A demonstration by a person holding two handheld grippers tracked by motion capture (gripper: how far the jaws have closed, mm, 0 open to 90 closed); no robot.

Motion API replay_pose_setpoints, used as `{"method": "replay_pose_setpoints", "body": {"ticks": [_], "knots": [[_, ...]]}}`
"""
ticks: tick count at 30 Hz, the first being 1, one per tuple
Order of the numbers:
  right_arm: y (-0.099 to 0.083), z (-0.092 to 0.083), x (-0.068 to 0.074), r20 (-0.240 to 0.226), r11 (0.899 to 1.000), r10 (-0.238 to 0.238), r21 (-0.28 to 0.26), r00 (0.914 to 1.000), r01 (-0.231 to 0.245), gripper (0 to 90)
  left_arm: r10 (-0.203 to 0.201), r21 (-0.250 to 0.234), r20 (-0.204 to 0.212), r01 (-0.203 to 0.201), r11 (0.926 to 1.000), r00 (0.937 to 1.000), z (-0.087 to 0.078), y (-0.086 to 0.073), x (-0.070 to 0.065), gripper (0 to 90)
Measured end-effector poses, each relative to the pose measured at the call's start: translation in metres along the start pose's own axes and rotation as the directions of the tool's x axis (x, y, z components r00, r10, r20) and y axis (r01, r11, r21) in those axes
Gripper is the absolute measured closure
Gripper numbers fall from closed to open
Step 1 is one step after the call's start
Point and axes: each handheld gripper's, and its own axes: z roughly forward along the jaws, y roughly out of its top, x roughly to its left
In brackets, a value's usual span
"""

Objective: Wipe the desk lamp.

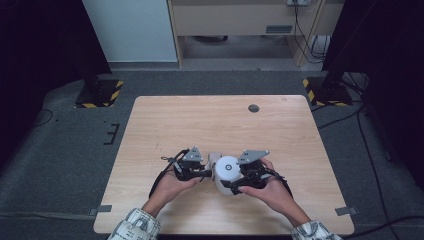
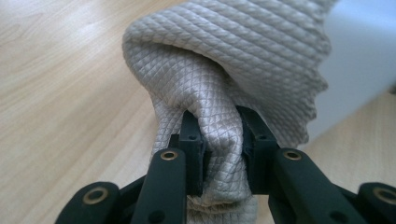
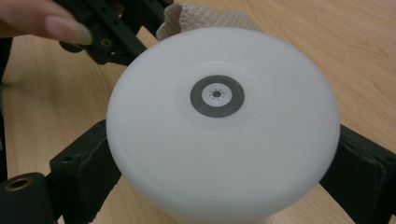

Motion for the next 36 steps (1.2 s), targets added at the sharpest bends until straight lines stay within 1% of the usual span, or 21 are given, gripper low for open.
{"method": "replay_pose_setpoints", "body": {"ticks": [2, 7, 11, 13, 16, 20, 22, 23, 24, 25, 26, 27, 29, 30, 32, 34, 35, 36], "knots": [[0.001, -0.001, 0.001, 0.015, 1.0, 0.0, 0.005, 0.9999, 0.0, 8.5, 0.012, 0.0, -0.001, -0.012, 0.9999, 0.9999, -0.002, -0.002, -0.006, 72.9], [0.001, -0.002, 0.002, 0.031, 1.0, 0.008, 0.014, 0.9995, -0.008, 8.6, 0.038, 0.001, 0.007, -0.038, 0.9993, 0.9992, -0.008, -0.007, -0.024, 72.9], [0.002, -0.002, 0.002, 0.029, 1.0, 0.007, 0.019, 0.9996, -0.007, 8.5, 0.02, -0.004, 0.04, -0.019, 0.9998, 0.999, -0.008, -0.011, -0.032, 72.9], [0.002, -0.002, 0.001, 0.029, 1.0, 0.006, 0.02, 0.9996, -0.006, 8.5, 0.034, 0.0, 0.054, -0.034, 0.9994, 0.998, -0.009, -0.01, -0.037, 73.0], [0.002, -0.001, 0.0, 0.029, 1.0, 0.004, 0.02, 0.9996, -0.005, 8.5, 0.037, -0.012, 0.076, -0.036, 0.9993, 0.9965, -0.009, -0.01, -0.042, 72.9], [0.002, -0.001, 0.0, 0.03, 1.0, 0.003, 0.018, 0.9996, -0.003, 8.6, 0.031, -0.028, 0.09, -0.028, 0.9992, 0.9955, -0.01, -0.009, -0.042, 72.9], [0.002, -0.002, 0.0, 0.027, 1.0, 0.005, 0.02, 0.9996, -0.006, 8.6, 0.034, -0.017, 0.076, -0.033, 0.9993, 0.9965, -0.009, -0.009, -0.042, 73.1], [0.002, -0.002, 0.0, 0.027, 1.0, 0.005, 0.02, 0.9996, -0.006, 8.6, 0.034, -0.017, 0.076, -0.033, 0.9993, 0.9965, -0.009, -0.009, -0.042, 73.1], [0.002, -0.002, 0.0, 0.031, 1.0, 0.005, 0.019, 0.9995, -0.006, 8.6, 0.048, 0.015, 0.056, -0.049, 0.9987, 0.9973, -0.005, -0.011, -0.041, 73.1], [0.002, -0.002, 0.0, 0.031, 1.0, 0.006, 0.019, 0.9995, -0.006, 8.6, 0.045, 0.035, 0.05, -0.047, 0.9983, 0.9977, -0.002, -0.012, -0.041, 73.1], [0.002, -0.002, 0.0, 0.032, 1.0, 0.005, 0.018, 0.9995, -0.006, 8.6, 0.048, 0.052, 0.041, -0.05, 0.9974, 0.998, 0.0, -0.013, -0.04, 73.1], [0.002, -0.002, 0.001, 0.032, 1.0, 0.004, 0.019, 0.9995, -0.005, 8.6, 0.042, 0.057, 0.042, -0.045, 0.9974, 0.9982, 0.002, -0.014, -0.039, 73.1], [0.002, -0.002, 0.0, 0.032, 1.0, 0.005, 0.02, 0.9995, -0.006, 8.6, 0.038, 0.05, 0.042, -0.04, 0.9979, 0.9984, 0.002, -0.012, -0.038, 73.2], [0.002, -0.001, 0.0, 0.033, 1.0, 0.004, 0.018, 0.9994, -0.004, 8.6, 0.038, 0.036, 0.041, -0.04, 0.9986, 0.9984, 0.0, -0.011, -0.038, 73.2], [0.002, -0.002, 0.0, 0.033, 1.0, 0.004, 0.019, 0.9995, -0.005, 8.6, 0.03, -0.008, 0.049, -0.03, 0.9995, 0.9984, -0.007, -0.009, -0.038, 73.2], [0.002, -0.002, 0.0, 0.032, 1.0, 0.003, 0.019, 0.9995, -0.004, 8.6, 0.025, -0.048, 0.06, -0.022, 0.9986, 0.9979, -0.014, -0.008, -0.038, 73.2], [0.002, -0.002, 0.0, 0.032, 1.0, 0.003, 0.019, 0.9995, -0.004, 8.6, 0.026, -0.049, 0.06, -0.023, 0.9985, 0.9979, -0.015, -0.007, -0.038, 73.2], [0.002, -0.001, 0.0, 0.032, 1.0, 0.003, 0.018, 0.9995, -0.004, 8.6, 0.03, -0.035, 0.057, -0.028, 0.999, 0.9979, -0.014, -0.008, -0.037, 73.2]]}}
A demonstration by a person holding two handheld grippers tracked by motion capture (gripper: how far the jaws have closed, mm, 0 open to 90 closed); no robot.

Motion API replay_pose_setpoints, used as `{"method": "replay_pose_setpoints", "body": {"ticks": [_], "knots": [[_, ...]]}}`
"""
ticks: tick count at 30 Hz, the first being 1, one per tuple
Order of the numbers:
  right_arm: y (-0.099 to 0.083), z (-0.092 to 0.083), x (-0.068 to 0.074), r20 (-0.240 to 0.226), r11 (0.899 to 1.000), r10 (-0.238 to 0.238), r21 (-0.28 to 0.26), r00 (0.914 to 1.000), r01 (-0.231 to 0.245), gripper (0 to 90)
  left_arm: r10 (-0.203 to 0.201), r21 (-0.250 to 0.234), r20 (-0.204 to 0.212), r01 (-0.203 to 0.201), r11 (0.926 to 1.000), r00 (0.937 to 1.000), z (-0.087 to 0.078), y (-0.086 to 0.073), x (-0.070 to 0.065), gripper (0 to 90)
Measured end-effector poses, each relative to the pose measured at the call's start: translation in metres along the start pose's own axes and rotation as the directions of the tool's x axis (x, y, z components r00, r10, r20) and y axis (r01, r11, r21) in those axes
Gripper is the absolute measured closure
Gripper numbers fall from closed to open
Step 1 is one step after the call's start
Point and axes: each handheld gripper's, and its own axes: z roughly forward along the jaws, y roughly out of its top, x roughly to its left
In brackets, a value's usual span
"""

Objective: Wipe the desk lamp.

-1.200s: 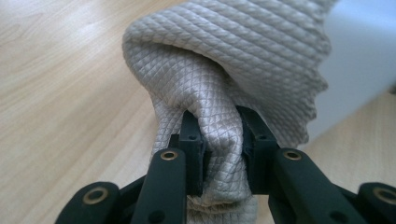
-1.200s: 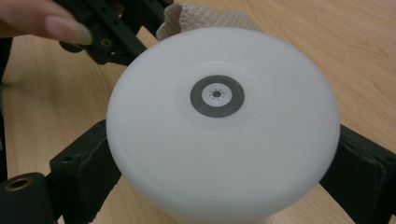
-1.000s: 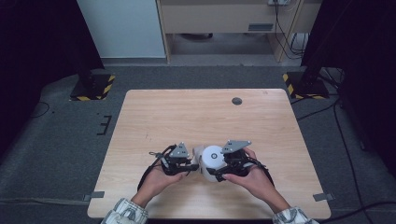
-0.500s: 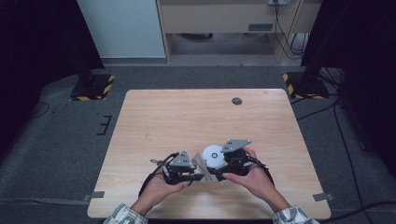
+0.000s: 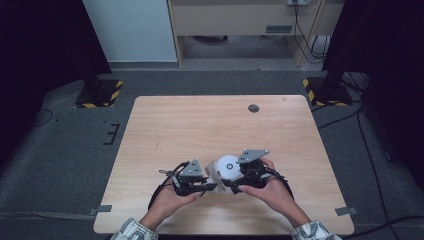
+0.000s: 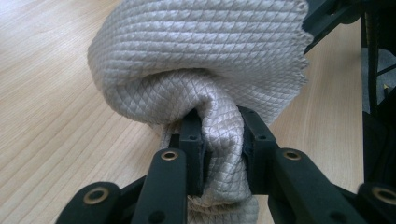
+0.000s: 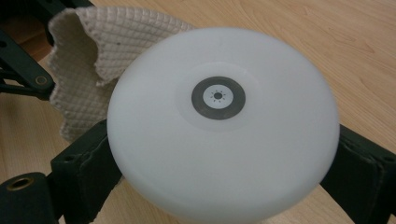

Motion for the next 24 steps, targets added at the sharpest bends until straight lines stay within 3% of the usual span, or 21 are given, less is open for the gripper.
{"method": "replay_pose_setpoints", "body": {"ticks": [3, 4, 8, 15, 19, 24], "knots": [[0.0, 0.0, 0.001, -0.002, 1.0, 0.0, 0.0, 1.0, 0.0, 8.6, 0.017, 0.109, -0.01, -0.016, 0.9939, 0.9998, 0.013, -0.006, 0.0, 73.1], [0.0, 0.001, 0.001, -0.002, 1.0, -0.003, -0.001, 1.0, 0.003, 8.6, 0.022, 0.124, -0.005, -0.021, 0.9921, 0.9998, 0.016, -0.007, -0.001, 73.1], [0.001, 0.001, 0.001, -0.002, 1.0, 0.0, 0.001, 1.0, 0.0, 8.6, 0.049, 0.114, 0.012, -0.05, 0.9923, 0.9987, 0.018, -0.003, -0.011, 73.1], [0.001, 0.001, 0.001, -0.004, 1.0, -0.001, 0.002, 1.0, 0.001, 8.6, 0.039, 0.079, 0.092, -0.046, 0.9958, 0.995, 0.024, -0.001, -0.02, 73.1], [0.001, 0.001, 0.001, -0.004, 1.0, -0.001, 0.002, 1.0, 0.001, 8.6, 0.061, 0.119, 0.086, -0.071, 0.9903, 0.9944, 0.032, -0.002, -0.023, 73.2], [0.001, 0.0, 0.001, -0.003, 1.0, -0.005, 0.002, 1.0, 0.005, 8.6, 0.074, 0.134, 0.077, -0.084, 0.9874, 0.9943, 0.032, -0.002, -0.021, 73.2]]}}
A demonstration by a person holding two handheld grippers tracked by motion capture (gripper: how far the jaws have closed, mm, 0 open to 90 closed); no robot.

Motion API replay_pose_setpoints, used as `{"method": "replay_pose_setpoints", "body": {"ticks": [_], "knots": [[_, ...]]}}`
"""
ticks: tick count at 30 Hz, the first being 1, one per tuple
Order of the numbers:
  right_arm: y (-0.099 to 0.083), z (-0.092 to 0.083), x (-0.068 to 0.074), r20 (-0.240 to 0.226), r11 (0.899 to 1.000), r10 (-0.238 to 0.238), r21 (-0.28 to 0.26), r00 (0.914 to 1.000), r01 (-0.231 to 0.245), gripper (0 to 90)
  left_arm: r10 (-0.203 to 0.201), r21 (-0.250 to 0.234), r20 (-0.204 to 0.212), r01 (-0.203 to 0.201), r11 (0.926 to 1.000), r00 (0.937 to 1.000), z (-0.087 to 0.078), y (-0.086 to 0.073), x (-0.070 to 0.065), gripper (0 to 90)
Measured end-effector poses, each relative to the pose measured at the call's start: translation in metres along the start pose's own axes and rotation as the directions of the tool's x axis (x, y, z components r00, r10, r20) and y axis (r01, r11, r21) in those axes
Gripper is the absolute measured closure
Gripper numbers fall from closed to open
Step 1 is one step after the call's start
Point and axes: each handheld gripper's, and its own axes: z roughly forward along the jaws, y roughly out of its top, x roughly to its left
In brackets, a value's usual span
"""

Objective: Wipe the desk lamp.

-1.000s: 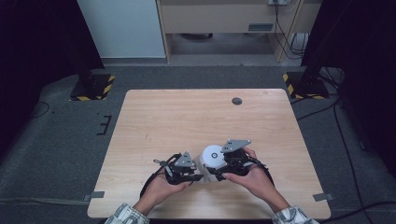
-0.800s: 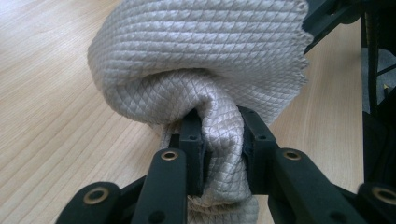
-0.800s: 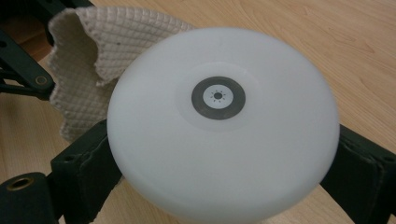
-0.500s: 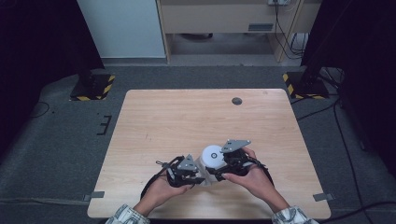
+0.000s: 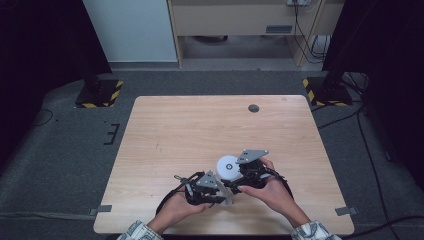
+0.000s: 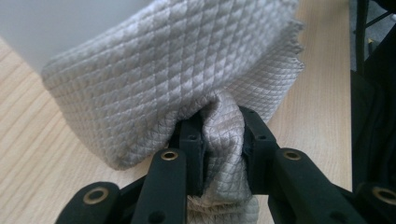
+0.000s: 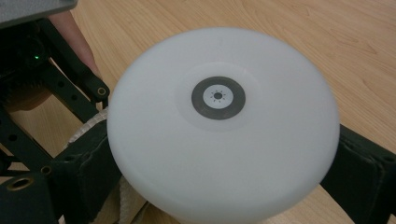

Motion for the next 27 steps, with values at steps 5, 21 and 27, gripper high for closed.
{"method": "replay_pose_setpoints", "body": {"ticks": [5, 21, 27], "knots": [[0.0, 0.0, 0.0, 0.002, 1.0, 0.001, -0.001, 1.0, -0.001, 8.6, -0.02, -0.008, -0.038, 0.02, 0.9998, 0.9991, -0.012, -0.005, 0.011, 73.1], [-0.004, -0.002, 0.002, -0.034, 1.0, -0.013, -0.016, 0.9993, 0.013, 8.5, -0.11, -0.126, -0.052, 0.103, 0.9867, 0.9925, -0.029, 0.002, 0.061, 73.1], [-0.006, -0.003, 0.002, -0.04, 1.0, -0.019, -0.018, 0.999, 0.019, 8.5, -0.118, -0.103, -0.054, 0.112, 0.9884, 0.9916, -0.019, 0.008, 0.076, 73.2]]}}
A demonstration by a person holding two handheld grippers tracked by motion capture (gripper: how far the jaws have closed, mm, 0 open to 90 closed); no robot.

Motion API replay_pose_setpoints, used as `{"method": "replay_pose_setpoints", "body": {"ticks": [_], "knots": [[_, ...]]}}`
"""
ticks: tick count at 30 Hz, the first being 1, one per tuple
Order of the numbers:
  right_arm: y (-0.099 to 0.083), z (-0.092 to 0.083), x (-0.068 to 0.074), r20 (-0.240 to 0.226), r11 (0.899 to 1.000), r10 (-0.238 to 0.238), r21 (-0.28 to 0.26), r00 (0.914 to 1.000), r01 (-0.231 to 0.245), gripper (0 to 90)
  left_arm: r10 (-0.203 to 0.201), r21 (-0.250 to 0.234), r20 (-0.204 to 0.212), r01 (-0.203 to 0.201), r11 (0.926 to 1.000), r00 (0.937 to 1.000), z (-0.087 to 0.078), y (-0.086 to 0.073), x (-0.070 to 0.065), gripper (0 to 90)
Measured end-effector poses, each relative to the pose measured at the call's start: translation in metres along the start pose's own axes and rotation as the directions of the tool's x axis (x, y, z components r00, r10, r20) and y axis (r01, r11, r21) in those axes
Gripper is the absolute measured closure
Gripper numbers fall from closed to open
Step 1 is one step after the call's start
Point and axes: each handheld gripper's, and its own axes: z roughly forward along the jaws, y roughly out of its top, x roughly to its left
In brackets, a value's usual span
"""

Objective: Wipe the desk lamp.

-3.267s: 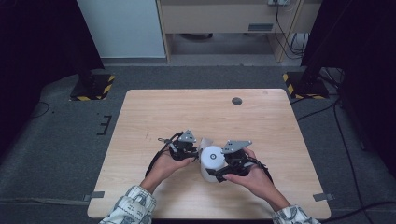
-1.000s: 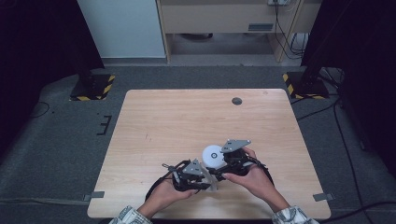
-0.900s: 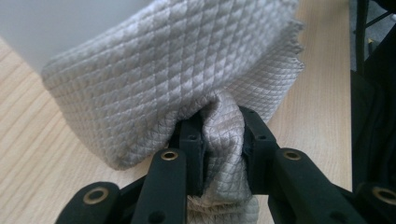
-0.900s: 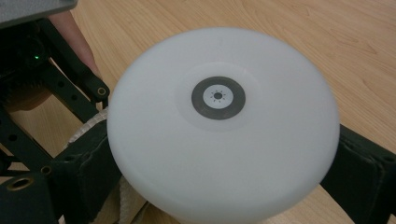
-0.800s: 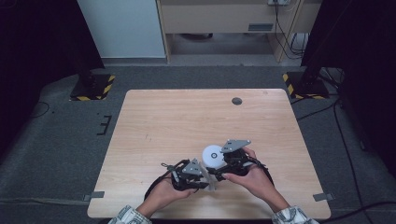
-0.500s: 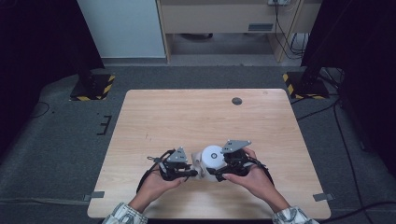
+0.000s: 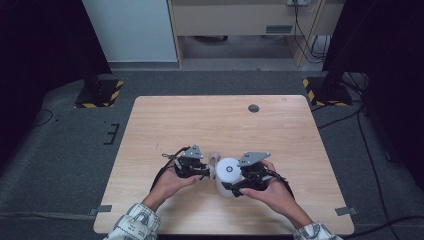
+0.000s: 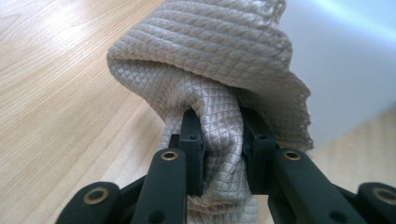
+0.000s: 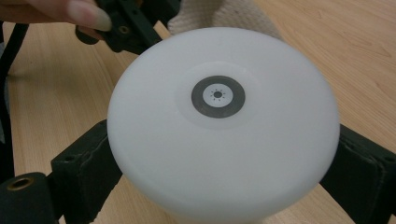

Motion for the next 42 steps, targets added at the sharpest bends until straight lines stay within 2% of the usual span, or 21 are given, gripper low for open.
{"method": "replay_pose_setpoints", "body": {"ticks": [4, 10, 18, 21, 24, 30, 31, 37, 42], "knots": [[0.0, 0.0, 0.001, -0.006, 1.0, -0.004, 0.002, 1.0, 0.004, 8.5, 0.008, 0.022, -0.015, -0.007, 0.9997, 0.9999, 0.008, 0.004, 0.003, 73.2], [-0.001, -0.001, 0.001, -0.009, 1.0, -0.004, 0.002, 1.0, 0.004, 8.5, 0.0, 0.037, -0.002, 0.0, 0.9993, 1.0, 0.013, 0.005, 0.006, 73.2], [-0.001, -0.001, 0.0, -0.011, 1.0, -0.007, 0.0, 0.9999, 0.007, 8.5, 0.032, 0.114, -0.007, -0.031, 0.993, 0.9995, 0.025, 0.0, 0.005, 73.3], [-0.001, -0.001, 0.0, -0.009, 1.0, -0.006, -0.001, 0.9999, 0.006, 8.5, 0.03, 0.11, -0.005, -0.029, 0.9935, 0.9996, 0.024, 0.0, 0.005, 73.3], [-0.001, -0.001, 0.0, -0.008, 1.0, -0.004, 0.0, 1.0, 0.004, 8.5, 0.018, 0.068, 0.001, -0.018, 0.9975, 0.9998, 0.018, 0.003, 0.005, 73.3], [-0.001, -0.001, 0.0, -0.007, 1.0, -0.007, 0.001, 1.0, 0.007, 8.5, 0.029, 0.038, 0.001, -0.029, 0.9989, 0.9996, 0.012, 0.014, 0.005, 73.3], [-0.001, -0.001, 0.0, -0.006, 1.0, -0.006, 0.0, 1.0, 0.006, 8.5, 0.018, 0.016, 0.005, -0.018, 0.9997, 0.9998, 0.013, 0.017, 0.006, 73.3], [-0.001, -0.001, 0.0, -0.008, 1.0, -0.006, 0.001, 0.9999, 0.006, 8.5, 0.02, 0.032, 0.004, -0.02, 0.9993, 0.9998, 0.021, 0.017, 0.008, 73.3], [-0.001, -0.001, 0.0, -0.008, 1.0, -0.007, 0.0, 0.9999, 0.007, 8.5, 0.042, 0.08, -0.004, -0.042, 0.9959, 0.9991, 0.028, 0.015, 0.008, 73.3]]}}
